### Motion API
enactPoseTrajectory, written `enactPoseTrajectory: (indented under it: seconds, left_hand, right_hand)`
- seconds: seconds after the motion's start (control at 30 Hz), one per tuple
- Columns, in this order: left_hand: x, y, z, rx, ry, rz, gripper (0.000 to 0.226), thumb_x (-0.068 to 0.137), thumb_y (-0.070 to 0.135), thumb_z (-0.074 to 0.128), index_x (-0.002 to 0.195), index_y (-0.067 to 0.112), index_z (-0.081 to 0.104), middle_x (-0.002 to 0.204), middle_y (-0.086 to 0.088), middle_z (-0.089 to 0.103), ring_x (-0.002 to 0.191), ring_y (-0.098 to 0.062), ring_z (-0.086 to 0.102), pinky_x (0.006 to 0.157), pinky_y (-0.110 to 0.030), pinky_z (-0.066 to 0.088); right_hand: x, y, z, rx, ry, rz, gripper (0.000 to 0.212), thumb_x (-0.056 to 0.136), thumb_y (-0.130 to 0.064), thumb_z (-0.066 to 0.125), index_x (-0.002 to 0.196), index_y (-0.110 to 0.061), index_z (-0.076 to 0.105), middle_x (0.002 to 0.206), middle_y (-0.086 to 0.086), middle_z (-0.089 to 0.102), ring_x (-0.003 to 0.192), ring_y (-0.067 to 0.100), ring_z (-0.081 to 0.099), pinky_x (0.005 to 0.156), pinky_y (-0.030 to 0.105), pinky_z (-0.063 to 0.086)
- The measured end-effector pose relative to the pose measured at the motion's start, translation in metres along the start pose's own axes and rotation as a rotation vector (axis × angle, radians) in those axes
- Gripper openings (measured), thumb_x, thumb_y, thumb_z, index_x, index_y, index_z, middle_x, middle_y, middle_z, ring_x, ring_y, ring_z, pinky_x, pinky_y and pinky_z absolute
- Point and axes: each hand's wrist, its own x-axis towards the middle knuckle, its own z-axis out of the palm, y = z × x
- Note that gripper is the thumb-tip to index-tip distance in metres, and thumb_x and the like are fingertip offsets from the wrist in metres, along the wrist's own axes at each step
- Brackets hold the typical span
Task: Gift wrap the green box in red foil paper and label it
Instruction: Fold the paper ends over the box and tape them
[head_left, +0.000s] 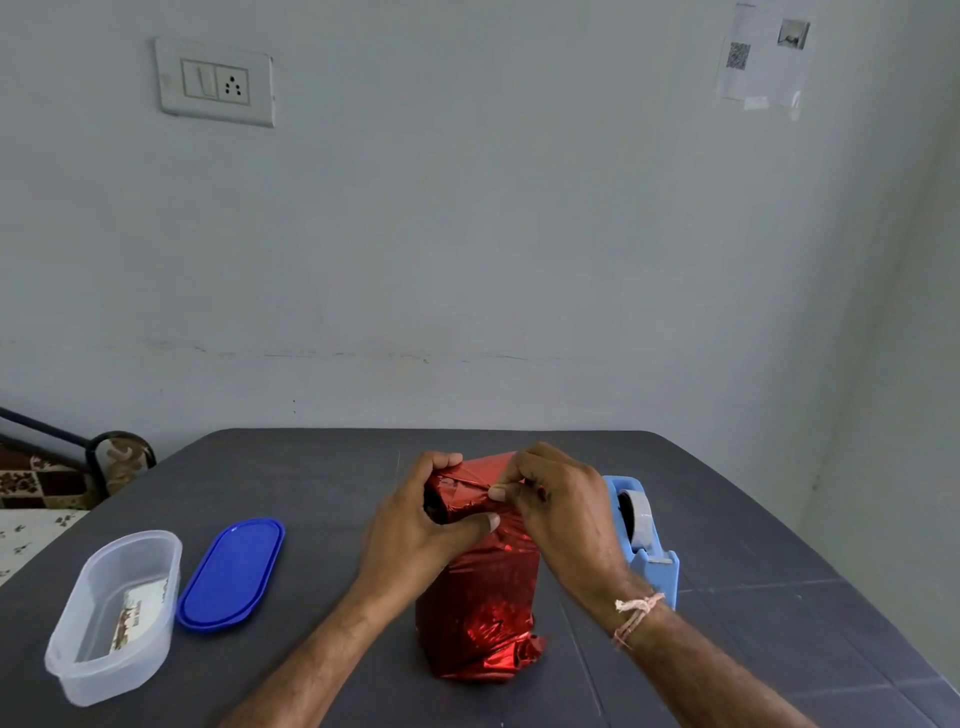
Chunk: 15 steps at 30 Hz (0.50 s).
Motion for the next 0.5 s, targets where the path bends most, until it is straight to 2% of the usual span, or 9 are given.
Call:
enactPoseTrajectory:
  seconds: [0.13, 0.3, 0.37, 0.43, 0.5]
  left_hand:
    - [-0.001, 0.001, 0.002, 0.033, 0.012, 0.010, 0.072, 0.057, 0.066, 0.082, 0.120, 0.047, 0.053, 0.106, 0.022, 0.070, 0.095, 0.002, 0.068, 0.087, -0.035, 0.058]
    - [-0.001, -0.002, -0.012, 0.107, -0.127, 0.102, 0.075, 0.064, 0.072, 0.079, 0.130, 0.050, 0.052, 0.123, 0.025, 0.064, 0.112, 0.004, 0.063, 0.094, -0.028, 0.054]
    - [0.002, -0.002, -0.023, 0.120, -0.208, 0.129, 0.075, 0.067, 0.084, 0.067, 0.133, 0.050, 0.055, 0.131, 0.025, 0.060, 0.119, 0.005, 0.058, 0.098, -0.027, 0.052]
    - [0.007, 0.003, -0.035, 0.099, -0.220, 0.106, 0.071, 0.073, 0.092, 0.048, 0.127, 0.050, 0.063, 0.135, 0.027, 0.056, 0.125, 0.007, 0.053, 0.101, -0.026, 0.049]
    - [0.016, 0.011, -0.042, 0.039, -0.221, 0.019, 0.062, 0.086, 0.085, 0.034, 0.117, 0.047, 0.072, 0.131, 0.029, 0.058, 0.122, 0.006, 0.055, 0.093, -0.027, 0.053]
  right_hand:
    - [-0.003, 0.003, 0.002, 0.025, 0.026, -0.051, 0.011, 0.084, -0.012, 0.074, 0.075, -0.015, 0.072, 0.077, -0.011, 0.065, 0.069, 0.006, 0.064, 0.059, 0.024, 0.052]
    - [-0.004, 0.007, 0.005, 0.037, 0.051, -0.078, 0.013, 0.085, -0.008, 0.076, 0.076, -0.017, 0.072, 0.080, -0.013, 0.065, 0.071, 0.004, 0.061, 0.061, 0.018, 0.049]
    - [-0.005, 0.010, 0.006, 0.061, 0.055, -0.081, 0.013, 0.086, -0.008, 0.076, 0.078, -0.017, 0.073, 0.083, -0.013, 0.065, 0.074, 0.006, 0.062, 0.063, 0.021, 0.051]
    - [-0.006, 0.013, 0.008, 0.104, 0.058, -0.087, 0.011, 0.088, -0.009, 0.076, 0.079, -0.015, 0.074, 0.086, -0.013, 0.067, 0.078, 0.006, 0.065, 0.066, 0.023, 0.053]
    - [-0.008, 0.015, 0.010, 0.146, 0.054, -0.086, 0.008, 0.088, -0.013, 0.077, 0.081, -0.013, 0.076, 0.093, -0.011, 0.068, 0.083, 0.003, 0.066, 0.070, 0.015, 0.052]
